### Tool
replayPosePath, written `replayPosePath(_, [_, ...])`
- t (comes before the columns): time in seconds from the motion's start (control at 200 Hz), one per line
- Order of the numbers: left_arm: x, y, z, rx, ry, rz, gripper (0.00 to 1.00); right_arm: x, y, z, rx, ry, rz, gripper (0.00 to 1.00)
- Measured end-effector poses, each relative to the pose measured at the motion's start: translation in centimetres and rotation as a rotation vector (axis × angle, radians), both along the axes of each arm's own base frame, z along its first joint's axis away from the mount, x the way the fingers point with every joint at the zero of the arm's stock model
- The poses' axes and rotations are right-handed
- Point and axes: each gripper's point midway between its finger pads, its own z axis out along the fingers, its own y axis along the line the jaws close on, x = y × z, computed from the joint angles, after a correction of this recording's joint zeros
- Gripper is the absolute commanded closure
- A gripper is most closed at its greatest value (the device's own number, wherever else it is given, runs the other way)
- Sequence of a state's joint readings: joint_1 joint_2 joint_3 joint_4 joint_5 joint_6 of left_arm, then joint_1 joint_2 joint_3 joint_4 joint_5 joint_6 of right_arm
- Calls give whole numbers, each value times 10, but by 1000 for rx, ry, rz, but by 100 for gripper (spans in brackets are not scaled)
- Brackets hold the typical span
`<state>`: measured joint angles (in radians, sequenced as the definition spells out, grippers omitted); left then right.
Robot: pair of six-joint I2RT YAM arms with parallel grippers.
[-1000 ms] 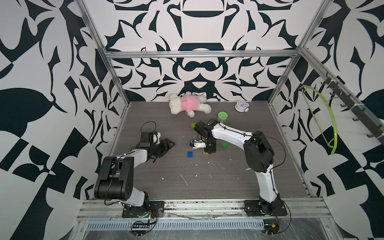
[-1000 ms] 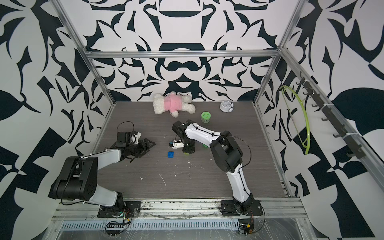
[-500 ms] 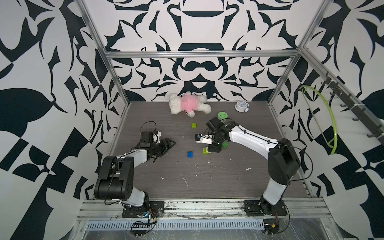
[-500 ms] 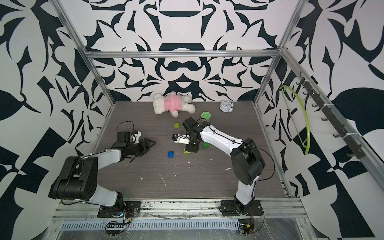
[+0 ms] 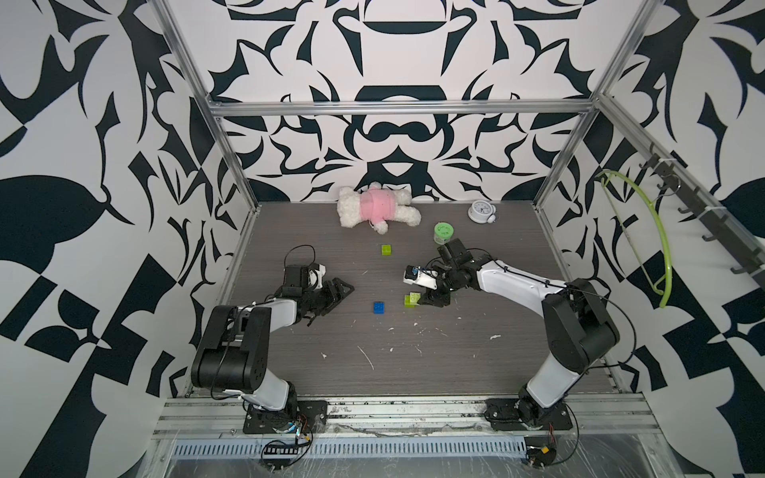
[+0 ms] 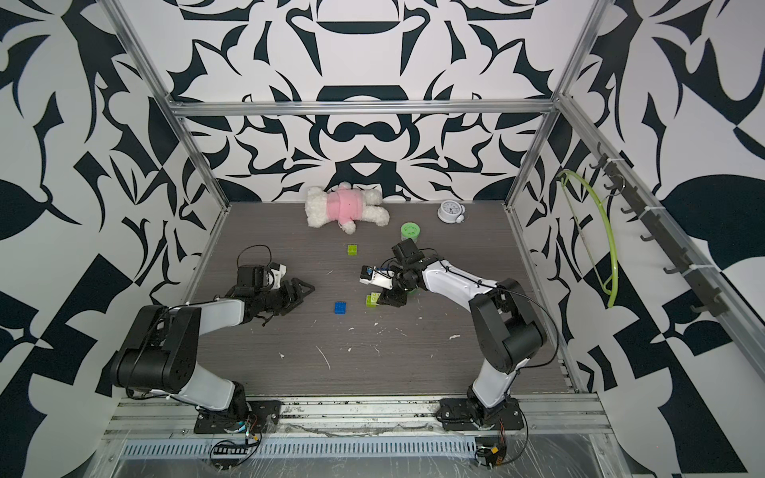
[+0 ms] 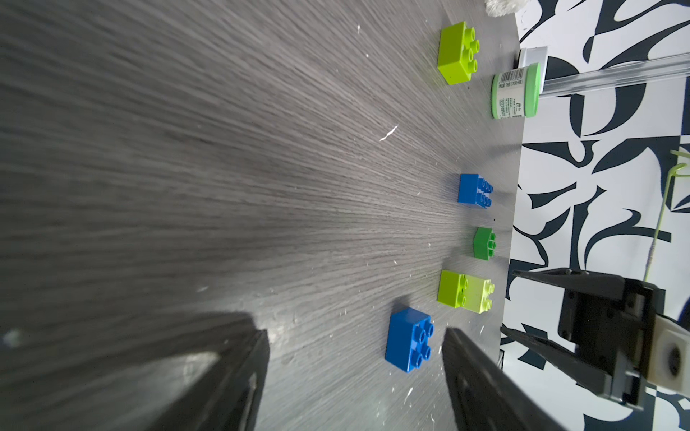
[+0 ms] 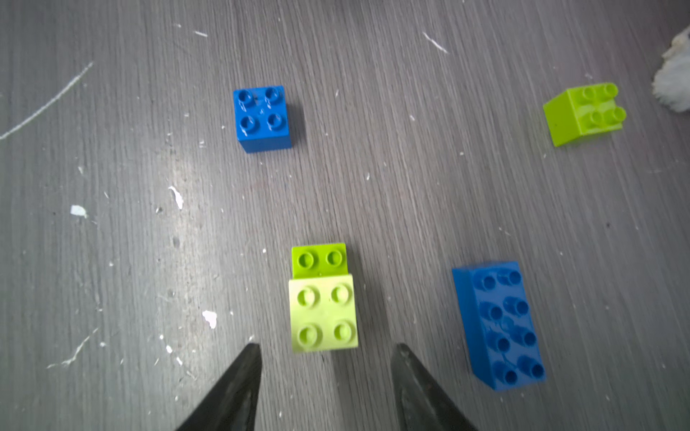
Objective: Assemble the letter y with lego
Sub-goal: Move the lego brick at the center of the board.
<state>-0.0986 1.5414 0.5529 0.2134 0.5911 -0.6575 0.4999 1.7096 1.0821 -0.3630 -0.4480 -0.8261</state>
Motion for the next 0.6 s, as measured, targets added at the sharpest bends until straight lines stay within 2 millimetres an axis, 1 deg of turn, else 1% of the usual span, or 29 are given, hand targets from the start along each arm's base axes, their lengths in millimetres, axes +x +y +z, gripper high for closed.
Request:
replayPosePath(0.17, [0, 0, 0, 1, 1, 0, 22, 1, 4, -7, 9, 8, 12, 44])
replayPosePath(0.385, [0, 0, 0, 3, 0, 0, 22, -2, 5, -21, 4, 49, 23, 49])
replayPosePath(0.6, [0, 0, -1, 4, 0, 0, 22, -3, 8, -23, 15, 62, 34, 51])
